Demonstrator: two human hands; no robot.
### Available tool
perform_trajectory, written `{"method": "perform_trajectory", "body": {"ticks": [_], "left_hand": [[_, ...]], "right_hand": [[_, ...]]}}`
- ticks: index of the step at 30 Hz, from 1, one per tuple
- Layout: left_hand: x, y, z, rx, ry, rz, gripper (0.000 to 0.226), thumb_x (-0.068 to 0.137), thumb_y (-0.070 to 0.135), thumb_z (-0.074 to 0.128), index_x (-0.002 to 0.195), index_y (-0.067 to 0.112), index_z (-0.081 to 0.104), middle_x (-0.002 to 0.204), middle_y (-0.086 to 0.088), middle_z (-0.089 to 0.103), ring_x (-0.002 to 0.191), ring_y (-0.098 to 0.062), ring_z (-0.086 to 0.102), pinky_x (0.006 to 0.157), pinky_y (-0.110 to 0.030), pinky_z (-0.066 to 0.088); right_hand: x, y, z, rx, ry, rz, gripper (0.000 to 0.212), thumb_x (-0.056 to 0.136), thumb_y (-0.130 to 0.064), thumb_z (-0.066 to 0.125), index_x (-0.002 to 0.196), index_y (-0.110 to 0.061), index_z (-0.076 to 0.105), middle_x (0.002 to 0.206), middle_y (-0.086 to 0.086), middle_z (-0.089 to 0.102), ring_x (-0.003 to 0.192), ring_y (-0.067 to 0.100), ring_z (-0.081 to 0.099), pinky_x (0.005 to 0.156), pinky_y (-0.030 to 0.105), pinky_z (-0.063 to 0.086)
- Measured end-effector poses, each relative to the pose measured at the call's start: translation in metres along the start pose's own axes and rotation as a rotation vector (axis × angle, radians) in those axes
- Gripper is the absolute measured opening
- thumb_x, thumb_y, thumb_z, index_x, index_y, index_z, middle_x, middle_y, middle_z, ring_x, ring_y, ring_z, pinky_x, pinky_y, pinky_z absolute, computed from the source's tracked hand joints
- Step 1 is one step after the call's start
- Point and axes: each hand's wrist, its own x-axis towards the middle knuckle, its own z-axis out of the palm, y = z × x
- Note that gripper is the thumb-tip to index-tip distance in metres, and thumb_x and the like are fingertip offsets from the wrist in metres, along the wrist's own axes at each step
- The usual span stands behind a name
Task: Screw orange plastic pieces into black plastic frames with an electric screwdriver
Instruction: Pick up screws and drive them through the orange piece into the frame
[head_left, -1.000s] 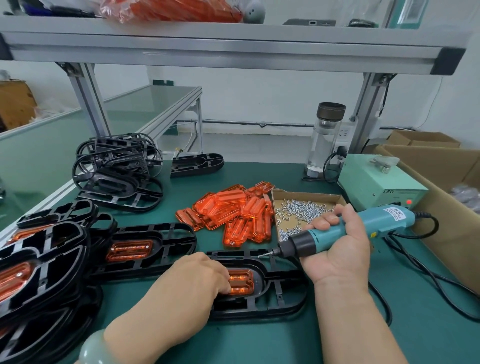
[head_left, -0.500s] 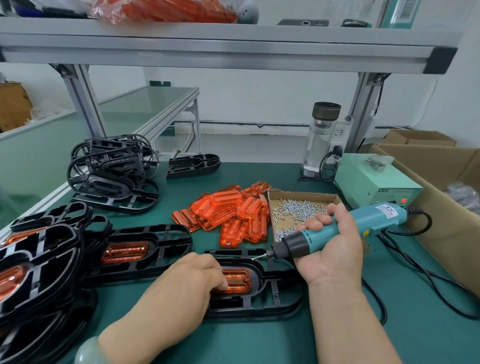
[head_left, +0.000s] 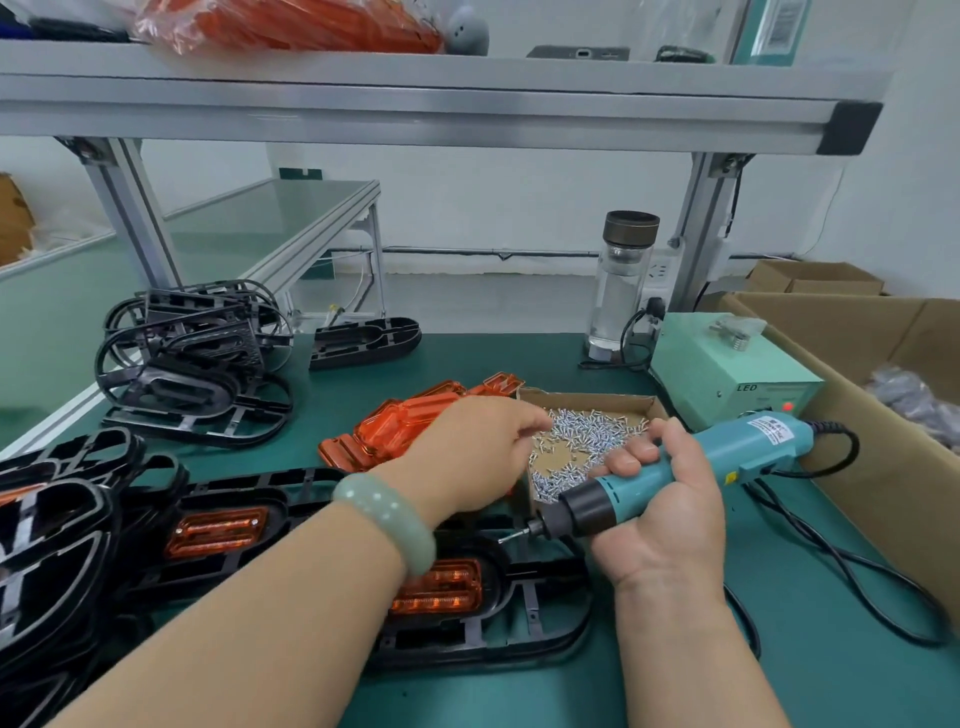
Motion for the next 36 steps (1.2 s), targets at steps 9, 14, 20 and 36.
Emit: {"method": "perform_trajectory", "body": {"ticks": [9, 14, 20, 36], "left_hand": [[0.043, 0.023, 0.018, 0.27, -0.525, 0.015, 0.032, 0.091, 0.017, 0.052, 0.118, 0.033, 0.062, 0.102, 0.004, 0.059, 0.097, -0.022, 0.049, 0.086, -0.035, 0.034], [0.042, 0.021, 0.026, 0.32, -0.37, 0.051, 0.019, 0.085, 0.023, 0.063, 0.102, 0.03, 0.068, 0.087, 0.009, 0.056, 0.085, -0.018, 0.046, 0.084, -0.036, 0.028], [0.037, 0.012, 0.03, 0.054, -0.169, 0.002, 0.017, 0.088, 0.027, 0.061, 0.101, 0.027, 0.072, 0.1, 0.004, 0.07, 0.096, -0.017, 0.06, 0.091, -0.032, 0.039], [0.031, 0.019, 0.022, -0.24, 0.056, -0.124, 0.016, 0.09, 0.029, 0.06, 0.083, 0.018, 0.071, 0.074, 0.006, 0.065, 0.071, -0.013, 0.059, 0.069, -0.027, 0.048]], "right_hand": [[0.0, -0.004, 0.002, 0.0, 0.028, 0.006, 0.025, 0.097, -0.02, 0.055, 0.073, -0.021, 0.046, 0.054, -0.011, 0.044, 0.039, 0.005, 0.042, 0.044, 0.019, 0.046], [-0.001, -0.002, 0.004, 0.018, 0.036, 0.018, 0.028, 0.097, -0.02, 0.054, 0.071, -0.02, 0.045, 0.053, -0.01, 0.044, 0.038, 0.005, 0.041, 0.041, 0.019, 0.045], [0.002, -0.001, 0.001, -0.019, 0.044, -0.004, 0.023, 0.096, -0.02, 0.055, 0.075, -0.02, 0.046, 0.053, -0.01, 0.045, 0.04, 0.005, 0.041, 0.05, 0.017, 0.04], [-0.001, 0.001, 0.001, -0.083, 0.028, -0.011, 0.021, 0.097, -0.022, 0.055, 0.078, -0.021, 0.046, 0.054, -0.011, 0.045, 0.042, 0.004, 0.042, 0.051, 0.02, 0.037]]}}
